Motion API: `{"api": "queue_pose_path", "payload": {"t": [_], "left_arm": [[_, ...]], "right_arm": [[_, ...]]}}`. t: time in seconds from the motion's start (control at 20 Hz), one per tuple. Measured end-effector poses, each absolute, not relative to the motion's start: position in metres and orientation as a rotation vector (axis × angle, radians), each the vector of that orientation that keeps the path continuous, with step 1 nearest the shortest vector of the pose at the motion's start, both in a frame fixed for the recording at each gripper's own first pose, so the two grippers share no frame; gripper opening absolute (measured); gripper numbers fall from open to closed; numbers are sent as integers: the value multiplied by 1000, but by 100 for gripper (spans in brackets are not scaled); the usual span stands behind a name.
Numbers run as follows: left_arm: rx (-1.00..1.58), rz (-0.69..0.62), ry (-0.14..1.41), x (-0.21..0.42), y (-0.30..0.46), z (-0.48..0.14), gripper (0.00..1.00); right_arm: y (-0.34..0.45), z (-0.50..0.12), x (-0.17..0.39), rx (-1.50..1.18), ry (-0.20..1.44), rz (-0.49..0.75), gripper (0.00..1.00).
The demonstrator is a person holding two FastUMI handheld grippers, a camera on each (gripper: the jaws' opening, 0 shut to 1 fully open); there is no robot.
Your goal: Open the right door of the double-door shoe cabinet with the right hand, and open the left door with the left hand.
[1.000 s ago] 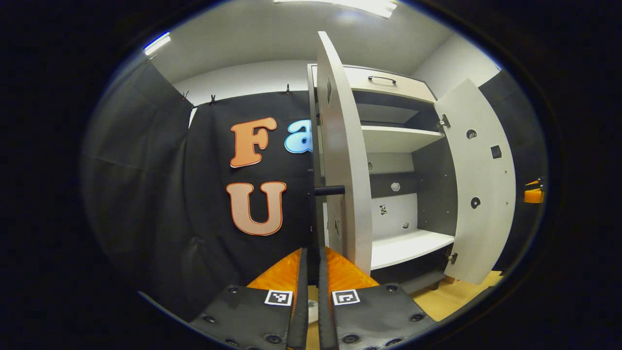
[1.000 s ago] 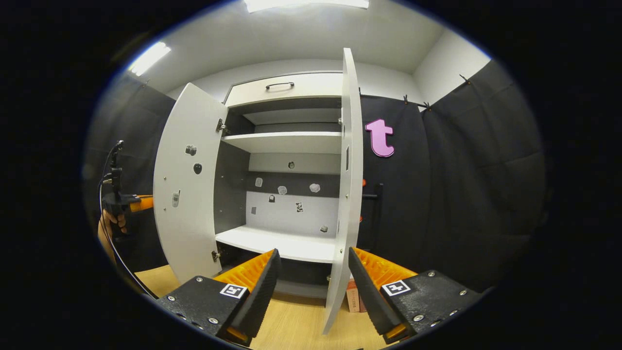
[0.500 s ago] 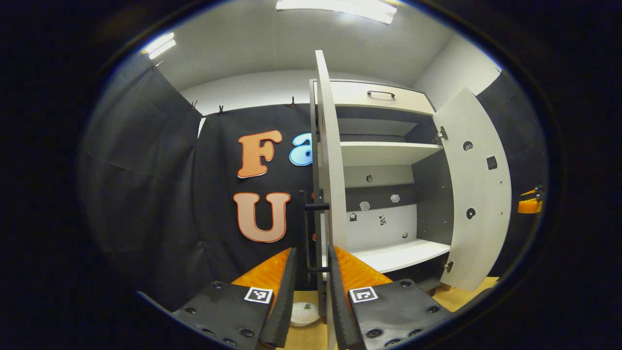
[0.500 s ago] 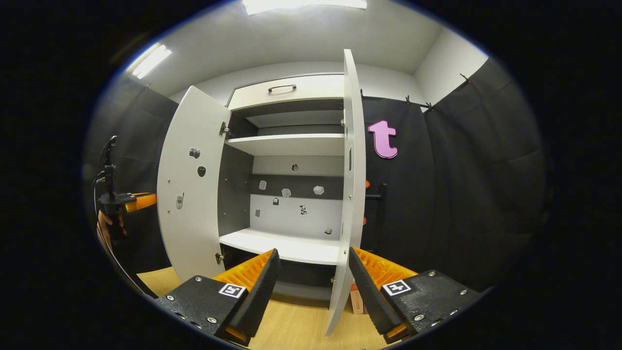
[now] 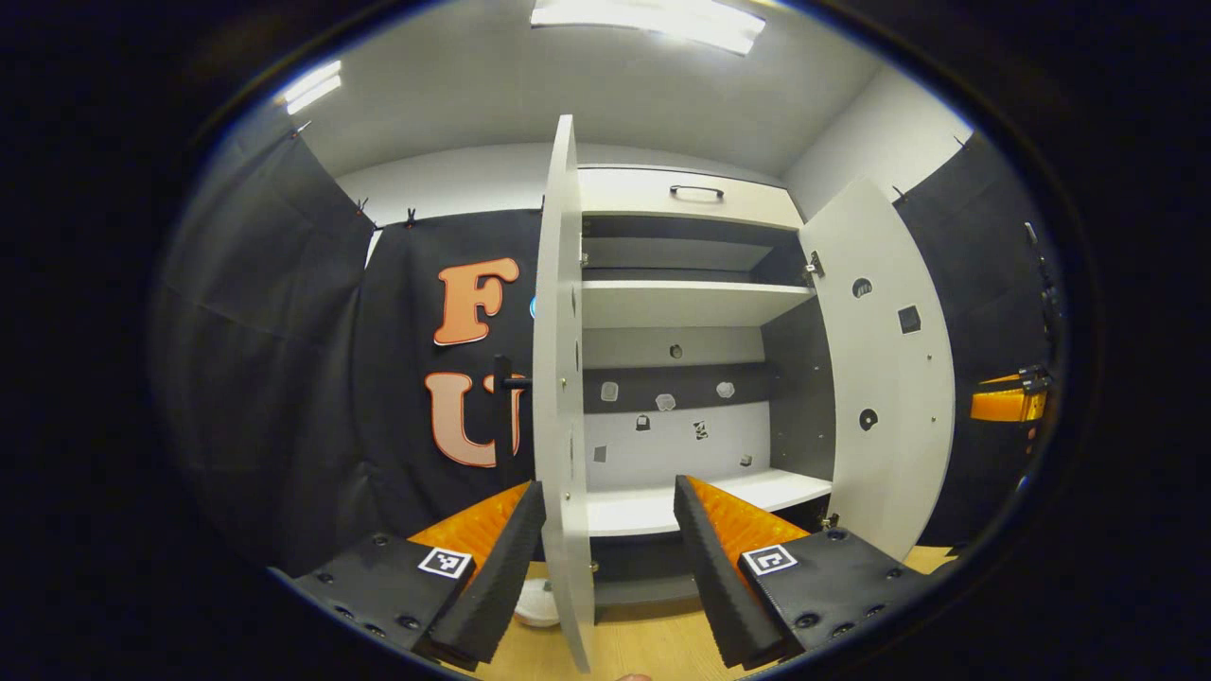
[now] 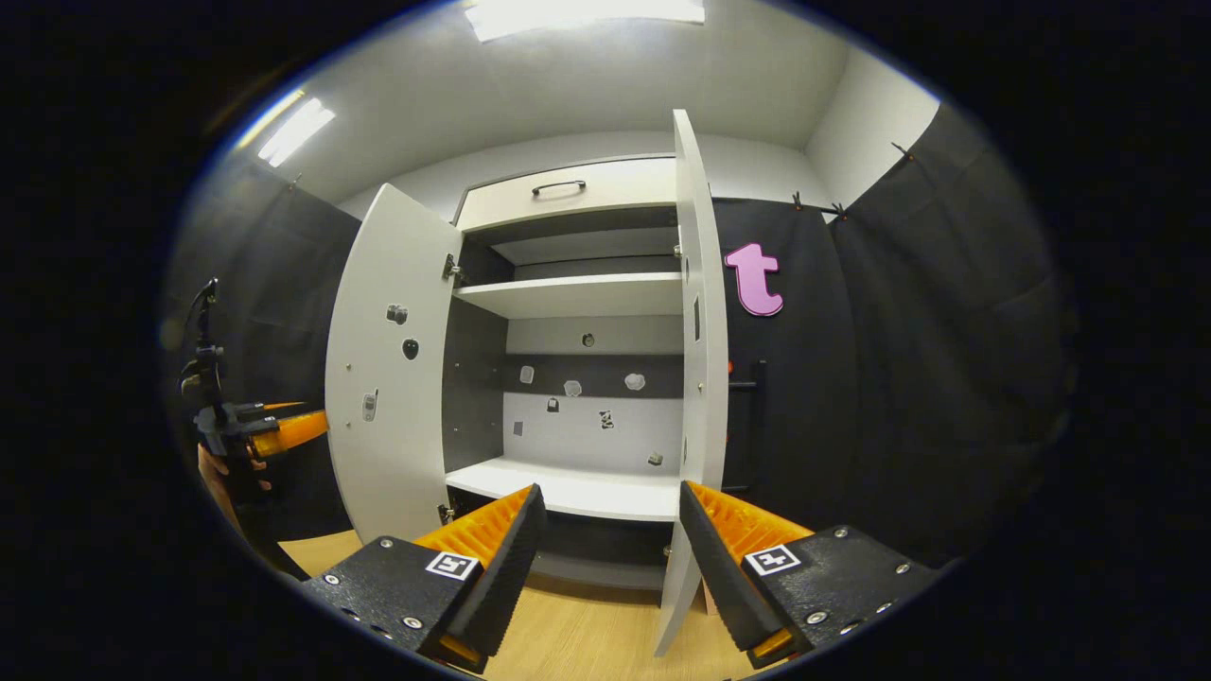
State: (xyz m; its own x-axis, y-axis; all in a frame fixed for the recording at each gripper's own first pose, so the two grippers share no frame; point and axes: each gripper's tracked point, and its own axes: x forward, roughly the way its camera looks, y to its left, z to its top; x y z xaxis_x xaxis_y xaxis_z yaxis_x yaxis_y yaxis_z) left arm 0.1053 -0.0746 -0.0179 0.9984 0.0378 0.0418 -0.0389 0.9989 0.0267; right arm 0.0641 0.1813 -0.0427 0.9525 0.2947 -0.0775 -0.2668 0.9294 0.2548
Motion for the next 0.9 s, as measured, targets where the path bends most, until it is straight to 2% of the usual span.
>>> {"api": "queue_pose_path", "payload": {"t": [0.4, 0.55, 0.9], "left_arm": [[38, 4, -62, 115, -102, -26, 91], [22, -14, -56, 120, -116, -32, 96], [-1, -12, -21, 132, -129, -46, 95]], "right_arm": [[186, -73, 58, 164, 110, 266, 88], [188, -84, 60, 173, 124, 275, 88], [179, -92, 70, 160, 116, 263, 90]]}}
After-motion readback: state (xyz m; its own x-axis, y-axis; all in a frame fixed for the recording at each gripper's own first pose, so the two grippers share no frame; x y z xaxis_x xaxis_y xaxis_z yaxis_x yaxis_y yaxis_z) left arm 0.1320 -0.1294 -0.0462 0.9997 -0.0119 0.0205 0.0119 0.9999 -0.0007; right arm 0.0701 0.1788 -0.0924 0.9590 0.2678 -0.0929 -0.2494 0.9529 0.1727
